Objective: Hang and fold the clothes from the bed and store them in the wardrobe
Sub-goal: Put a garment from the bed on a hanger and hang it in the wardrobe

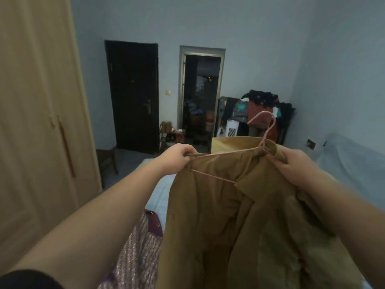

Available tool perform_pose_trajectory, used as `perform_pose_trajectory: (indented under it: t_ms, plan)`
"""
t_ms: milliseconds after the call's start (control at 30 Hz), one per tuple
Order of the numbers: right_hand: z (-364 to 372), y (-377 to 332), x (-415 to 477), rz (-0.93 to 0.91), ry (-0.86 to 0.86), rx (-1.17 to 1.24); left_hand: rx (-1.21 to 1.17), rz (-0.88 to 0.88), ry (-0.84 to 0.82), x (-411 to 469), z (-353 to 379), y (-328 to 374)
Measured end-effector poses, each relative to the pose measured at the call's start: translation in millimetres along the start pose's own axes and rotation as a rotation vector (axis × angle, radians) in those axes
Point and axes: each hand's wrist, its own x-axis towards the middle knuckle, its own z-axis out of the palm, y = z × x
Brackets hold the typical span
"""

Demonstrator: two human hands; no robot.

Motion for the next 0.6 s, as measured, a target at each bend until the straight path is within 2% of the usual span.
perform_pose_trajectory:
  t_ms: [100,300,600]
  plan:
    - [-5.0,1.9,-1.3,0.006,-0.064,-0.018,-0.037,-0.035,0.021,-3.8,-0.3,-0.9]
    - [-0.7,-1.2,4.5,-0.005,-0.204,-0.225,0.112,-0.085,0.047,-7.4,-3.5,-15.1]
    - [2.0,-30.7,22.3,-0.001,-0.25,-0.634,0.307,0.035,0.082,-12.1,-17.4,-25.9]
